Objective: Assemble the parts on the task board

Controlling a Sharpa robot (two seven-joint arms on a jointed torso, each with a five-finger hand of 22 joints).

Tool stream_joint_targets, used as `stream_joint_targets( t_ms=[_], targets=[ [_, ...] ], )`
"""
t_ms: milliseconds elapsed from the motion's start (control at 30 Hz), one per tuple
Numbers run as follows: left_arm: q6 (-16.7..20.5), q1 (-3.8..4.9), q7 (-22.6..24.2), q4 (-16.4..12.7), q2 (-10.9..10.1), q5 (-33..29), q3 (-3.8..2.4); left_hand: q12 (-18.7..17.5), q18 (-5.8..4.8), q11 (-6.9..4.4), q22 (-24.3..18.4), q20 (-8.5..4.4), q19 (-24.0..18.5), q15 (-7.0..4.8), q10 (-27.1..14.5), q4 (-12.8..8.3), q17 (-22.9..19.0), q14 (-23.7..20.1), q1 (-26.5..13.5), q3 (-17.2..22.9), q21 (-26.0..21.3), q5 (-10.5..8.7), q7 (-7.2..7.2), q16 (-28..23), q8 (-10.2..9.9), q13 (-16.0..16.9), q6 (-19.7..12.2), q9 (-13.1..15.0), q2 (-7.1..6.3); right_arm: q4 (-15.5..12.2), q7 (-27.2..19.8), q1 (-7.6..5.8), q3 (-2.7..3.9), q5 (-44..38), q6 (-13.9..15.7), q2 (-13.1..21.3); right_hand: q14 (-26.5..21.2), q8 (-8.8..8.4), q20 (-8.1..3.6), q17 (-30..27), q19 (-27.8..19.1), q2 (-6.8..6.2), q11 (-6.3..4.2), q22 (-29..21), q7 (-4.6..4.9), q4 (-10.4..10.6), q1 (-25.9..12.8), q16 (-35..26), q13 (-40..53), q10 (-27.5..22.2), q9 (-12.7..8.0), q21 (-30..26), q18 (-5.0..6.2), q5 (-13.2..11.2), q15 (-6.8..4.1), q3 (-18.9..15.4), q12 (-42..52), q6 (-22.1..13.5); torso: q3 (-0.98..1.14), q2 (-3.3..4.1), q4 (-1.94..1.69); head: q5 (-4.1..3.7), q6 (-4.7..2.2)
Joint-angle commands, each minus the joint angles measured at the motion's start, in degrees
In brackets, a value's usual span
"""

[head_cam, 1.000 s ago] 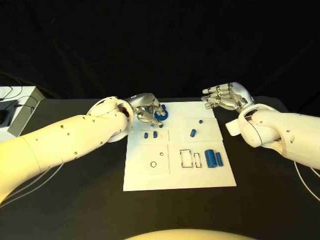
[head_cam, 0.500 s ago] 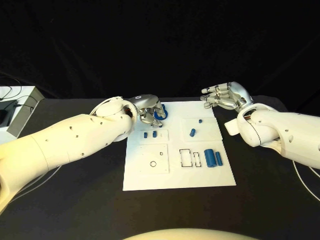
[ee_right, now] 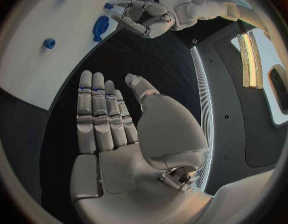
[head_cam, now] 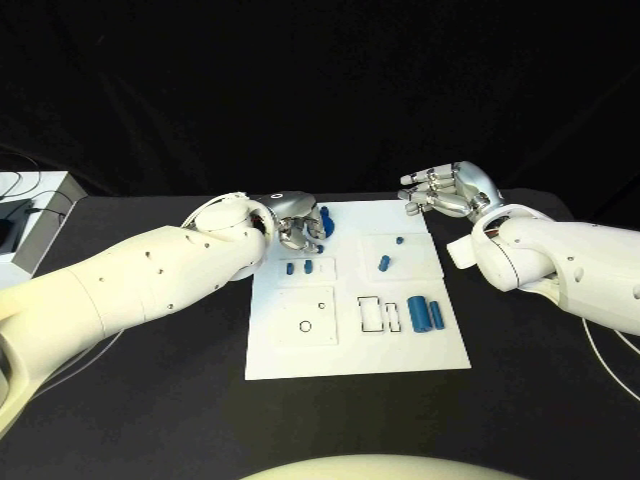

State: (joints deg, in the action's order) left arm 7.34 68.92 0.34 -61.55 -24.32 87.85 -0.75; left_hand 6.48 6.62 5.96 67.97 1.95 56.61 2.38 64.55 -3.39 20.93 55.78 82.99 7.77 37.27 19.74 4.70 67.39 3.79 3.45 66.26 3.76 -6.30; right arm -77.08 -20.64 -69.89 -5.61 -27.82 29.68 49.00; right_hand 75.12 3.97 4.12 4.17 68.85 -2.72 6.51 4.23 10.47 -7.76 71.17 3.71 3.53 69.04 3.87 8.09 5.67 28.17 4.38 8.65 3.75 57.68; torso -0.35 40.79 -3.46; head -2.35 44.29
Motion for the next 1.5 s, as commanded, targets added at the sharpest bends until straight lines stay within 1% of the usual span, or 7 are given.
stream_joint_targets(
  t_ms=[33,200,367,600,967,1333,1500],
  targets=[
    [-1.06,-0.07,-0.08,0.59,0.45,0.51,0.05,-0.39,1.05,-0.06,0.41,-0.09,0.14,-0.16,0.51,0.01,-0.23,0.06,-0.74,0.62,0.28,-0.05,0.07,0.44,-0.20,0.04,0.03,0.01,-0.13,-0.14,-0.78,0.00,0.04,-0.49,-0.50,-0.05,-0.16,-0.19,-0.14,-0.03,-0.43,0.10,-0.11,-0.01,0.09,-0.02,-0.48,-0.09,-0.09,-0.04,-0.01,0.33,0.40,0.32,-0.30,0.43,-0.15,-0.11,-0.06,-0.01,0.04,-0.05,0.09],
    [-0.71,-0.16,-0.02,0.93,0.57,0.44,0.10,-0.47,1.17,-0.13,0.79,-0.05,0.37,-0.24,0.72,-0.05,-0.36,0.24,-0.80,0.92,0.33,-0.06,0.28,0.83,-0.20,0.05,-0.12,0.02,-0.13,-0.19,-0.81,-0.01,0.05,-0.53,-0.46,-0.08,-0.16,-0.19,-0.14,-0.03,-0.43,0.10,-0.11,-0.01,0.09,-0.02,-0.48,-0.09,-0.09,-0.04,-0.01,0.33,0.40,0.32,-0.30,0.43,-0.15,-0.11,-0.07,0.01,0.03,-0.14,-0.07],
    [-0.51,-0.19,0.09,1.30,0.84,0.42,0.12,-0.57,1.34,-0.27,1.47,-0.05,0.66,-0.34,1.15,-0.15,-0.45,0.50,-0.90,1.39,0.46,-0.05,0.36,1.43,-0.22,0.05,-0.15,0.00,-0.15,-0.25,-0.90,-0.03,0.05,-0.44,-0.43,-0.13,-0.20,-0.19,-0.14,-0.04,-0.45,0.07,-0.10,-0.01,0.10,-0.07,-0.46,-0.10,-0.09,-0.08,-0.01,0.33,0.39,0.32,-0.28,0.48,-0.16,-0.13,-0.07,-0.09,-0.08,-0.16,0.10],
    [-0.21,-0.27,0.46,2.16,1.68,0.34,0.17,-0.72,1.45,-0.40,2.33,-0.11,0.94,-0.44,1.62,-0.19,-0.55,0.73,-1.12,1.99,0.55,-0.05,0.47,2.07,-0.24,0.06,-0.68,-0.02,-0.13,-0.30,-1.09,-0.05,0.05,-0.35,-0.37,-0.30,-0.25,-0.20,-0.14,-0.05,-0.47,0.03,-0.08,-0.01,0.11,-0.12,-0.44,-0.12,-0.09,-0.13,-0.01,0.33,0.39,0.32,-0.27,0.55,-0.17,-0.16,-0.08,-0.04,0.00,-0.16,0.06],
    [-1.07,-0.39,0.46,3.40,2.59,0.08,0.41,-0.40,1.69,-1.31,3.96,-0.41,1.89,-1.13,3.93,-0.42,0.12,2.06,-1.30,2.70,1.58,-0.14,0.72,4.34,-0.24,0.11,-0.62,-0.01,0.17,-0.45,-1.14,-0.08,0.06,-0.32,-0.29,-0.26,-0.27,-0.19,-0.12,-0.05,-0.52,0.04,-0.07,-0.01,0.14,-0.19,-0.45,-0.10,-0.09,-0.16,-0.01,0.34,0.40,0.35,-0.26,0.67,-0.16,-0.21,-0.05,-0.09,-0.02,-0.37,0.40],
    [-2.75,-0.46,0.52,4.08,3.02,-0.43,1.32,-0.57,1.56,-1.37,4.73,-0.59,1.94,-1.20,4.19,-0.63,0.22,2.12,-1.57,2.64,1.71,-0.19,0.77,4.88,-0.24,0.13,-0.44,-0.03,0.34,-0.53,-1.13,-0.10,0.07,-0.32,-0.31,-0.28,-0.27,-0.19,-0.12,-0.05,-0.52,0.04,-0.07,-0.01,0.14,-0.19,-0.45,-0.10,-0.09,-0.16,-0.01,0.34,0.40,0.35,-0.26,0.67,-0.16,-0.21,-0.08,-0.13,-0.04,-0.52,0.50],
    [-2.84,-0.53,0.81,4.22,3.19,-0.80,1.56,-0.54,1.55,-1.45,4.99,-0.63,2.00,-1.23,4.36,-0.79,0.25,2.11,-1.44,2.77,1.74,-0.19,0.64,5.05,-0.23,0.14,-0.66,-0.03,0.57,-0.52,-1.12,-0.10,0.07,-0.32,-0.32,-0.30,-0.27,-0.19,-0.12,-0.05,-0.52,0.04,-0.07,-0.01,0.14,-0.19,-0.45,-0.10,-0.09,-0.16,-0.01,0.34,0.40,0.35,-0.26,0.67,-0.16,-0.21,-0.09,-0.16,-0.03,-0.53,0.56]
  ],
)
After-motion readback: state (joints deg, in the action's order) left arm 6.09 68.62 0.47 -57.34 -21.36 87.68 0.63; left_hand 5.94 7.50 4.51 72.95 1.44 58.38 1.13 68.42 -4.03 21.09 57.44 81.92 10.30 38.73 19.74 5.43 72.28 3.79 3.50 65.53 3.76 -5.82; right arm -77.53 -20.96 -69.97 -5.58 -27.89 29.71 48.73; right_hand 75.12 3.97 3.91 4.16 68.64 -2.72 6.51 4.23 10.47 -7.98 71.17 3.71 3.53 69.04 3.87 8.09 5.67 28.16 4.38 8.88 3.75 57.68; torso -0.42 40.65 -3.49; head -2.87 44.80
